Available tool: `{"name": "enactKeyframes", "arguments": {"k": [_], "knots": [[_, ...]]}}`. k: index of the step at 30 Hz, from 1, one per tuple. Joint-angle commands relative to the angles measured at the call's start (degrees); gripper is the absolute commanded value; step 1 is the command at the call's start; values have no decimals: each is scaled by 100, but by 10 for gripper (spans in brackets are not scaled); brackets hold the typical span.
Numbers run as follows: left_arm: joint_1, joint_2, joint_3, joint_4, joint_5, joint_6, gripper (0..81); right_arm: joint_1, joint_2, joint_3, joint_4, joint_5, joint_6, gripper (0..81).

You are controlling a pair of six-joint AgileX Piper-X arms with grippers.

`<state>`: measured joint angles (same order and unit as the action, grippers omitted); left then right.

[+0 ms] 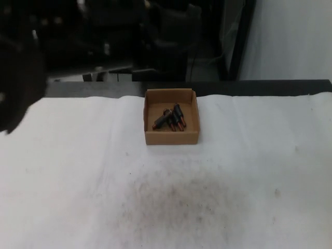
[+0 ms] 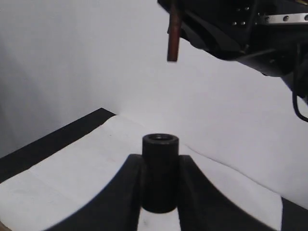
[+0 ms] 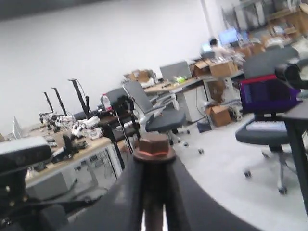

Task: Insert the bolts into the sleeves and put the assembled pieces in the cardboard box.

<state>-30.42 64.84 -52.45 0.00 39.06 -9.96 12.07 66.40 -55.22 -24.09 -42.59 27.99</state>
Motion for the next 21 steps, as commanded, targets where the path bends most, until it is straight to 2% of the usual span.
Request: {"name": "enactKeyframes", "arguments": {"k": [1,3,9,13,17,21], "knots": [[48,-56,50,-105,265,-91,4,10,210,-20,-1764,-136,532,8],[103,-54,156,-374,545,-158,4,10,212,-20,-1705,-234,552,8],[150,-54,411,-862,562,-210,4,172,200,-30,-1680,-495,552,8],[150,-5,439,-843,731,-210,4,635,200,-30,-1636,-443,534,8],[176,43,439,-843,729,-210,4,1170,200,-30,-1267,-155,-79,8],[223,40,439,-843,729,-210,4,1451,200,-30,-940,-60,-274,8]]}}
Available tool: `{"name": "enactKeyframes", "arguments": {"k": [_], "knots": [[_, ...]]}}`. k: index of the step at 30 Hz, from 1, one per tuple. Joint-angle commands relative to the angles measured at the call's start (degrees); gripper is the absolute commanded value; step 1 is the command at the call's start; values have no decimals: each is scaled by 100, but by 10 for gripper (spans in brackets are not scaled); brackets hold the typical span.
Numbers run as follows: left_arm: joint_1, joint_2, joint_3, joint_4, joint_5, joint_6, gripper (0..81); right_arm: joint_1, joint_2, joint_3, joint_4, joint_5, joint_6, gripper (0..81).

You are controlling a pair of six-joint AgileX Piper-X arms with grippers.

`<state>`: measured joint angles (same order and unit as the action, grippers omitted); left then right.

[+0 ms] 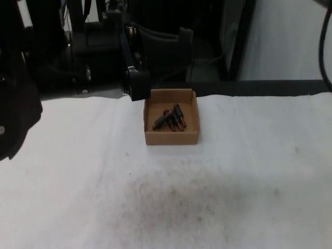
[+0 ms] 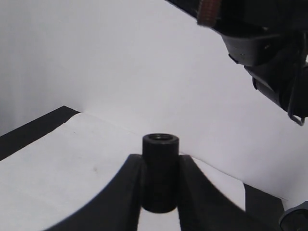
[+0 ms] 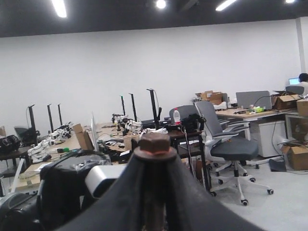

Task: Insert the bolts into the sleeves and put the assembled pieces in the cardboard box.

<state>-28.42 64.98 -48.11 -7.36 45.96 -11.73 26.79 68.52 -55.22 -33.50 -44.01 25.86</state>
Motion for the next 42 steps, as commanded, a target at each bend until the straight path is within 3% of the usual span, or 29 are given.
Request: {"name": "enactKeyframes", "arguments": {"k": [1,17,42], "knots": [[39,26,5,-107,39,-33,4,15,-12,-30,10,82,-61,8],[107,26,5,-1005,1,44,4,62,214,-30,29,82,-61,8],[107,26,5,-1045,167,693,4,62,446,-30,29,72,-61,8]]}}
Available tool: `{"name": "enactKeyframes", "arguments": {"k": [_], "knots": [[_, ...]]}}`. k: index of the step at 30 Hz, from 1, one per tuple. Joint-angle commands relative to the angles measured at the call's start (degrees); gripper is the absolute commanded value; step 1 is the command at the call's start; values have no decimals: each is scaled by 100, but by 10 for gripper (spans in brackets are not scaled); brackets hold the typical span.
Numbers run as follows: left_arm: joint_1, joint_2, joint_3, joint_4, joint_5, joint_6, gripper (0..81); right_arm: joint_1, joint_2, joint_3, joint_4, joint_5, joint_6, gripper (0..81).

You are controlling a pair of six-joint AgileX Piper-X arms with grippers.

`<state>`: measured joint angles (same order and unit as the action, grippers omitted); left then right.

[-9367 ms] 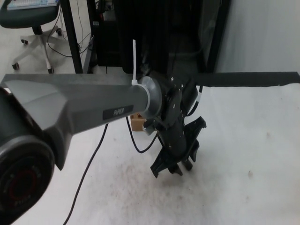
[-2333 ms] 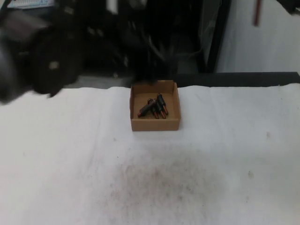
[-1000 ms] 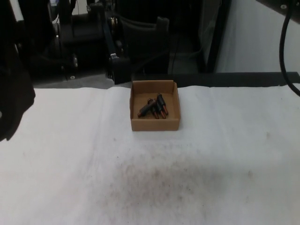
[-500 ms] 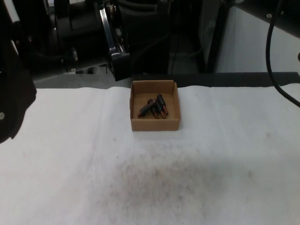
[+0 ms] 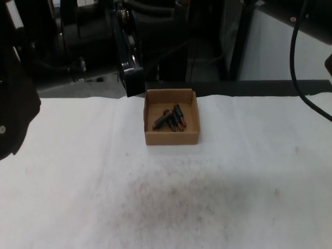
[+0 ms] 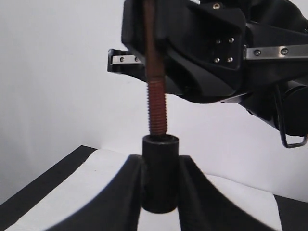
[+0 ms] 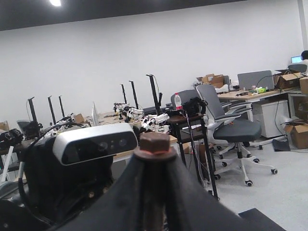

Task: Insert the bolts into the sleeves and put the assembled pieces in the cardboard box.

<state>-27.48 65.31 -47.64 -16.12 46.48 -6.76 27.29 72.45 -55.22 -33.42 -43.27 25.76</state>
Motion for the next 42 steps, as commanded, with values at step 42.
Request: {"name": "enactKeyframes", "arguments": {"k": [42], "knots": [[13,360,-42,-910,75,-219,4,267,53,-30,580,-169,-521,8]]}}
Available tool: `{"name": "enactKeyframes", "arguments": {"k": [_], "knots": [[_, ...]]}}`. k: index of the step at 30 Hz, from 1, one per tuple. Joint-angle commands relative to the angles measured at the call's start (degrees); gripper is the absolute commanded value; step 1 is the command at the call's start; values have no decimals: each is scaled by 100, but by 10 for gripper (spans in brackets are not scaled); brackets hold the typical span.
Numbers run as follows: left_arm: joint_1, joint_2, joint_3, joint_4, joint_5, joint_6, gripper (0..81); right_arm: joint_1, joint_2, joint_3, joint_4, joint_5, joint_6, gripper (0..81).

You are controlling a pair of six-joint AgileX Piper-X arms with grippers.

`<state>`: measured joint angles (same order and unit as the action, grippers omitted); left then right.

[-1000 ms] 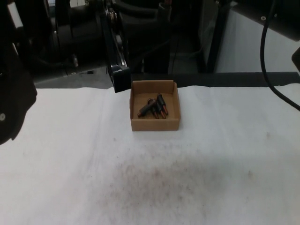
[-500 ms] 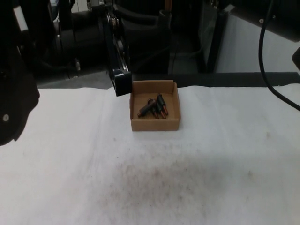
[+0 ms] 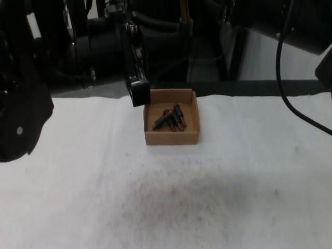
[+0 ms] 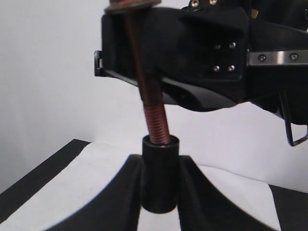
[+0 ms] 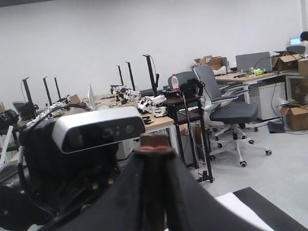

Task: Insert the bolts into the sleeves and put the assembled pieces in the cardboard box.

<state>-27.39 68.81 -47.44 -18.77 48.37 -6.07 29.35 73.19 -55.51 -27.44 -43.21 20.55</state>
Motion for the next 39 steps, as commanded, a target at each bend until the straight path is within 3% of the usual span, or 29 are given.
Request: {"name": "enactKeyframes", "arguments": {"k": [1,12,21,24,28,30,39], "knots": [[16,10,-62,-842,-128,-434,4,62,-21,-2,-18,-175,-12,8],[522,-16,-62,-1412,-402,-1132,4,62,-21,-2,-18,-175,-132,8],[545,-25,-62,-1411,-246,-1106,4,62,-21,-2,-18,-175,-131,5],[545,-25,-62,-1411,-246,-1099,4,62,-21,-2,-18,-175,-131,109],[545,-25,-62,-1411,-203,-1087,4,62,-21,-2,-18,-159,-131,370],[545,-25,-62,-1411,-203,-1087,4,62,-21,-2,-18,-18,-50,438],[545,-25,-62,-1313,-203,-1087,4,45,-21,-2,-178,7,-1,447]]}}
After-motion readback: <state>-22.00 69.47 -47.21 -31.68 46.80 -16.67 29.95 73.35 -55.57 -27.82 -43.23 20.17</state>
